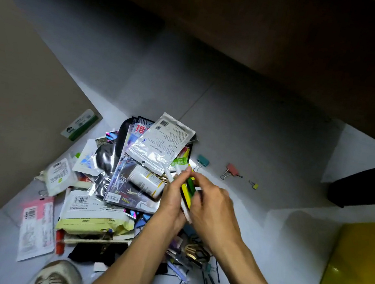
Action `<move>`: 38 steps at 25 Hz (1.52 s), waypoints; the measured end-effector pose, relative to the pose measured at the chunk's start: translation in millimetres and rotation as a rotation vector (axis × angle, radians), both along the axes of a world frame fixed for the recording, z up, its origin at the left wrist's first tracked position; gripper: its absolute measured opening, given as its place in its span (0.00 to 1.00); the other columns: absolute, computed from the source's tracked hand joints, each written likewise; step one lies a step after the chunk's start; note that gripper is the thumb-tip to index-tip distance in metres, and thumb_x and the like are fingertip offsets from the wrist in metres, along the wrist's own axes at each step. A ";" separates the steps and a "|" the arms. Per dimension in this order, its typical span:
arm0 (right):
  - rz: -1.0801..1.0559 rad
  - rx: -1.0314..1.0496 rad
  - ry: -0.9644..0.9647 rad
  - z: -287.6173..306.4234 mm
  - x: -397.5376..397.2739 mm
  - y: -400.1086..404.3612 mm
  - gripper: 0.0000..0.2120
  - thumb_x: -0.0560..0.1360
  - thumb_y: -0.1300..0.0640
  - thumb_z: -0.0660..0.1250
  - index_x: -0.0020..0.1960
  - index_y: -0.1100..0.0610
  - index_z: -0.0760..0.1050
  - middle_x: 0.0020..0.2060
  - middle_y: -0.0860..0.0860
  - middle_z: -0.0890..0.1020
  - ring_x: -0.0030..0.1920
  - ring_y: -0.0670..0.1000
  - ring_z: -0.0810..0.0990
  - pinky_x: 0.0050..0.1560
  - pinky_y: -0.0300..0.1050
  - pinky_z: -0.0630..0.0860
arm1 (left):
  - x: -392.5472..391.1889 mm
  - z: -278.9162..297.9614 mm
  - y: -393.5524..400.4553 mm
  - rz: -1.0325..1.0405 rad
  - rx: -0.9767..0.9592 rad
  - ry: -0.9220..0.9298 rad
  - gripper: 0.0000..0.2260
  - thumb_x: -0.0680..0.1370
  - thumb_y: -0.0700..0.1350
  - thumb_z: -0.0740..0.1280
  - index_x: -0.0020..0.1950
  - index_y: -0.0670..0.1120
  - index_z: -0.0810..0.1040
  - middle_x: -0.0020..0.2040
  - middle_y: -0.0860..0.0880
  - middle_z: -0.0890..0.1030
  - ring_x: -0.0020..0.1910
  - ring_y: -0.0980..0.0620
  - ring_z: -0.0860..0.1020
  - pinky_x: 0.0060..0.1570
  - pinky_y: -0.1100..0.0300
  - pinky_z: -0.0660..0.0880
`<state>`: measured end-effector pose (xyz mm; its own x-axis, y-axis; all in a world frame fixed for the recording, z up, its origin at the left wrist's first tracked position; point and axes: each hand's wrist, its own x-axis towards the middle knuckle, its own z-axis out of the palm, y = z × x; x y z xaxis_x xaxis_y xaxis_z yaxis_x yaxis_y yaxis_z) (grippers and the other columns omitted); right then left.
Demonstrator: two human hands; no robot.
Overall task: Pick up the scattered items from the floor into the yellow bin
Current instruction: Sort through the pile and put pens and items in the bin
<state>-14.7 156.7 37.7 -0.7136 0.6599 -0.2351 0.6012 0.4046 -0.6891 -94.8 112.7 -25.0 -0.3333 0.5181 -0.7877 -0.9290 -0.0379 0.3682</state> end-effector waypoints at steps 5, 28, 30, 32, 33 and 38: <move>-0.238 0.058 0.095 -48.7 -16.9 32.9 0.08 0.78 0.58 0.63 0.53 0.53 0.79 0.47 0.51 0.84 0.44 0.51 0.82 0.45 0.45 0.77 | -9.0 1.1 -19.4 0.035 0.041 0.013 0.07 0.74 0.50 0.67 0.43 0.47 0.78 0.37 0.47 0.79 0.30 0.49 0.76 0.25 0.65 0.67; -0.011 -0.004 -0.356 -90.2 99.0 -44.1 0.08 0.72 0.47 0.68 0.44 0.49 0.71 0.40 0.46 0.80 0.41 0.54 0.77 0.36 0.45 0.67 | 27.9 -0.2 -78.9 -0.140 -0.290 0.195 0.04 0.72 0.36 0.70 0.46 0.43 0.79 0.33 0.43 0.79 0.27 0.50 0.77 0.26 0.62 0.72; -0.129 -0.071 -0.258 -89.9 96.2 -46.4 0.06 0.71 0.50 0.69 0.45 0.50 0.74 0.39 0.47 0.82 0.41 0.54 0.80 0.37 0.46 0.72 | 33.1 -4.1 -87.5 -0.144 -0.316 0.193 0.05 0.72 0.36 0.70 0.46 0.44 0.80 0.35 0.42 0.80 0.28 0.49 0.78 0.27 0.61 0.74; -0.306 -0.276 -0.020 -79.0 83.6 -42.9 0.04 0.70 0.54 0.73 0.43 0.50 0.78 0.34 0.47 0.83 0.36 0.50 0.82 0.38 0.45 0.78 | 38.8 -4.9 -88.1 -0.184 -0.344 0.230 0.05 0.71 0.38 0.73 0.45 0.45 0.80 0.35 0.43 0.81 0.27 0.49 0.78 0.25 0.63 0.69; -0.304 -0.349 0.090 -71.4 76.1 -43.5 0.05 0.70 0.56 0.74 0.43 0.49 0.80 0.33 0.46 0.83 0.35 0.46 0.83 0.37 0.42 0.78 | 41.6 -4.0 -86.5 -0.205 -0.327 0.244 0.05 0.71 0.41 0.74 0.45 0.46 0.81 0.35 0.44 0.82 0.27 0.50 0.78 0.26 0.63 0.67; -0.162 -0.552 0.312 -49.9 55.0 -42.7 0.09 0.73 0.62 0.71 0.43 0.49 0.85 0.37 0.47 0.86 0.39 0.48 0.84 0.41 0.39 0.79 | 38.6 3.8 -78.1 -0.199 -0.229 0.306 0.05 0.68 0.44 0.78 0.41 0.49 0.84 0.35 0.46 0.83 0.29 0.52 0.79 0.25 0.65 0.68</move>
